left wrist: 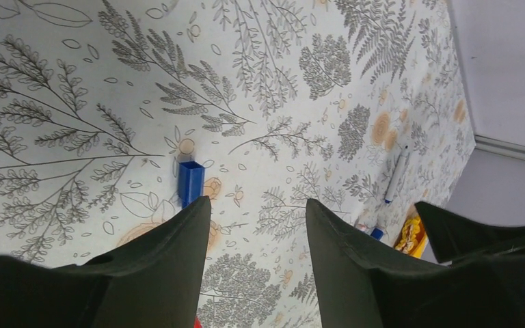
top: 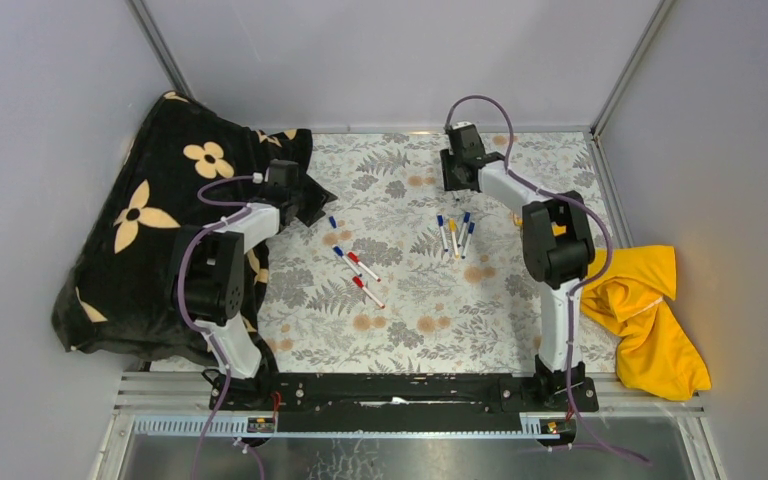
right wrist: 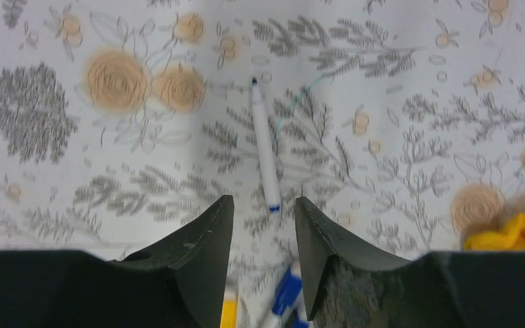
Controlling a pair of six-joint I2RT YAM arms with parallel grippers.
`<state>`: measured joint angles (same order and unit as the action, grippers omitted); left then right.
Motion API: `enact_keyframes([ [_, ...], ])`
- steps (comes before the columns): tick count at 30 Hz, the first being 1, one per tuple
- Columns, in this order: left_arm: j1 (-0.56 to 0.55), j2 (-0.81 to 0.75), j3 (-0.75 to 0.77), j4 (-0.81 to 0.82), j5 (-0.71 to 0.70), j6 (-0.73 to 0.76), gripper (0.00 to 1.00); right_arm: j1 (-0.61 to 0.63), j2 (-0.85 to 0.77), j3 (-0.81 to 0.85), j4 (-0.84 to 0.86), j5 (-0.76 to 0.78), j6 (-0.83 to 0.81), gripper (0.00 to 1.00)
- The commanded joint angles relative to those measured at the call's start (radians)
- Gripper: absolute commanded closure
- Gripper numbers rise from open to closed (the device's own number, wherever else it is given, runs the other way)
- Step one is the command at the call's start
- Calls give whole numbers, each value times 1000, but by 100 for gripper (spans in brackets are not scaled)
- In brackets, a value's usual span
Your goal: Open the pen caps
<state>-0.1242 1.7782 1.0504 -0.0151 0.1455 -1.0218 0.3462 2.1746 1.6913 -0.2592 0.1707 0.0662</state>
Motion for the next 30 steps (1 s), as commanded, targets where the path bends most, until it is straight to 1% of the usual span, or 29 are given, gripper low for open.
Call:
enact_keyframes([
  [1,-17,-39,-6,2,3,6,37,40,-185,-130,45,11,-22,54],
  [4,-27,-55,-9,1,3,12,31,66,-271,-232,55,1,-14,54],
  [5,-31,-59,-8,1,3,15,22,76,-293,-256,56,-1,-11,54],
  [6,-36,-63,-9,1,4,19,4,85,-313,-280,57,-7,-8,54],
  [7,-39,-66,-9,1,7,22,1,93,-330,-298,53,-17,-4,53],
  [11,-49,-85,-14,6,15,29,1,110,-380,-365,50,-72,29,53],
  [13,-50,-95,-28,11,19,27,1,128,-387,-385,45,-69,34,53],
  [21,-67,-127,-51,11,15,29,1,147,-358,-456,61,-90,63,53],
  [28,-82,-127,-52,12,8,22,1,152,-323,-481,78,-106,68,54],
  [30,-86,-126,-51,34,8,19,1,152,-310,-478,76,-106,67,55],
])
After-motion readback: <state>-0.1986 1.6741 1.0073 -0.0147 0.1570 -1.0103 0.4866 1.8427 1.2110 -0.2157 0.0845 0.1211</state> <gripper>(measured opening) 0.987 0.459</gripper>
